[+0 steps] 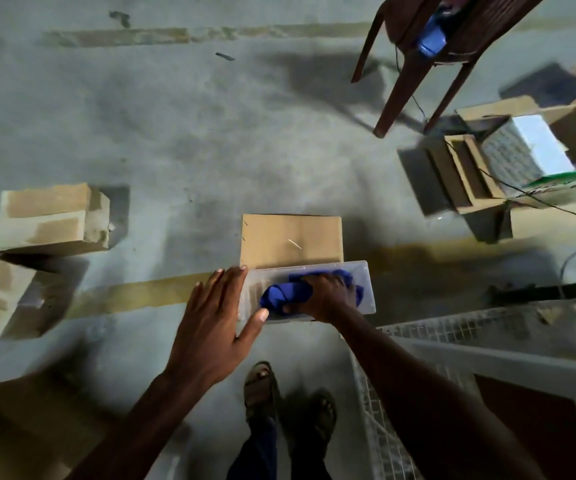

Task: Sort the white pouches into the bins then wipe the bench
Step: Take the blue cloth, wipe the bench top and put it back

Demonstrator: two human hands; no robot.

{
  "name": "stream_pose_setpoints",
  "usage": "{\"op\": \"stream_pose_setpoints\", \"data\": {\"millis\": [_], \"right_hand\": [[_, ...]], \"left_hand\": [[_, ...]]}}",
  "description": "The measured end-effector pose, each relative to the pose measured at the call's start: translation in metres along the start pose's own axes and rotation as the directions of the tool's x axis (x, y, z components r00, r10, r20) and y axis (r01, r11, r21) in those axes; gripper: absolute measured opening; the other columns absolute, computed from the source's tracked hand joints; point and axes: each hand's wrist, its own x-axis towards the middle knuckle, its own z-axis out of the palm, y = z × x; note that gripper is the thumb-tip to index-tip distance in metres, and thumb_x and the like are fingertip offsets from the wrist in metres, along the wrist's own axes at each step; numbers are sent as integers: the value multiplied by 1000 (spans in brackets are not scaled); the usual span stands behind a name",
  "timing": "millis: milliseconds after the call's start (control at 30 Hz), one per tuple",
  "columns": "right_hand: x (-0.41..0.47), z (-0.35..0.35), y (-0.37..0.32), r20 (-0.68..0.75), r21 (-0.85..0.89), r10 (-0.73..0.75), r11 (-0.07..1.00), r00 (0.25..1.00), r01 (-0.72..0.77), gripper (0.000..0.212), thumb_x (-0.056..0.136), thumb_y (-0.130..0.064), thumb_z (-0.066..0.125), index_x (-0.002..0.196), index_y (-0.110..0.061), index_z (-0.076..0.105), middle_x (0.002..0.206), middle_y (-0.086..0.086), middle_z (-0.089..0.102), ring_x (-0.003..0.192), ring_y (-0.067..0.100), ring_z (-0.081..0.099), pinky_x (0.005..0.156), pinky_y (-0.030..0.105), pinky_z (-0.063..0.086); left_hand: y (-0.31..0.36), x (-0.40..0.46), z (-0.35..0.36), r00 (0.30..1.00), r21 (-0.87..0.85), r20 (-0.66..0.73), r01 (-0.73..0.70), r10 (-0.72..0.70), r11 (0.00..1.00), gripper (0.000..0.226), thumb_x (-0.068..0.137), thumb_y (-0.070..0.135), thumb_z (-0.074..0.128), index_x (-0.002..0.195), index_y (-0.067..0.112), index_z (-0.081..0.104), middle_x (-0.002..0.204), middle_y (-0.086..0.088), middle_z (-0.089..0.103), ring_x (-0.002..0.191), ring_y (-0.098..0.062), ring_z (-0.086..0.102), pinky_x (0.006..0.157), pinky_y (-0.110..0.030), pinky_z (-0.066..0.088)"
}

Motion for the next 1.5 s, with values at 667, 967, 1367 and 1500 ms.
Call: {"op": "stream_pose_setpoints", "data": {"millis": [667, 967, 1367, 1500], "right_hand": [[-164, -179, -12, -98, 516, 162, 852, 982, -89, 56, 74, -66, 76, 59, -17, 52, 55, -3, 50, 53, 12, 50, 50, 26, 36], [-387, -265, 83, -329, 739, 300, 673, 895, 46, 55, 74, -59, 80, 81, -4, 72, 65, 9, 68, 58, 14, 58, 50, 23, 41], [-463, -215, 255, -530, 532, 451, 836, 718, -133, 67, 88, -64, 61, 128, -10, 59, 121, 17, 66, 114, 34, 62, 90, 36, 47], [-464, -169, 249, -754, 18, 80, 995, 652, -101, 73, 91, -72, 36, 144, -24, 47, 147, 14, 48, 137, 40, 42, 109, 58, 36]], "left_hand": [[97, -41, -92, 996, -66, -87, -41, 36, 997, 77, 94, 63, 31, 152, 12, 29, 155, -10, 39, 142, -31, 35, 115, -51, 30], [265, -104, -91, 966, -170, -184, -213, 182, 962, 76, 94, 64, 28, 154, 17, 25, 157, -7, 36, 146, -26, 29, 120, -44, 22], [431, -107, -11, 954, 57, 3, -298, 298, 953, 72, 93, 52, 17, 157, 19, 20, 165, -5, 16, 152, -24, 8, 123, -47, 5], [442, -89, -4, 959, 122, 14, -282, 283, 951, 70, 94, 48, 14, 157, 17, 18, 165, -6, 16, 153, -26, 7, 123, -47, 3]]}}
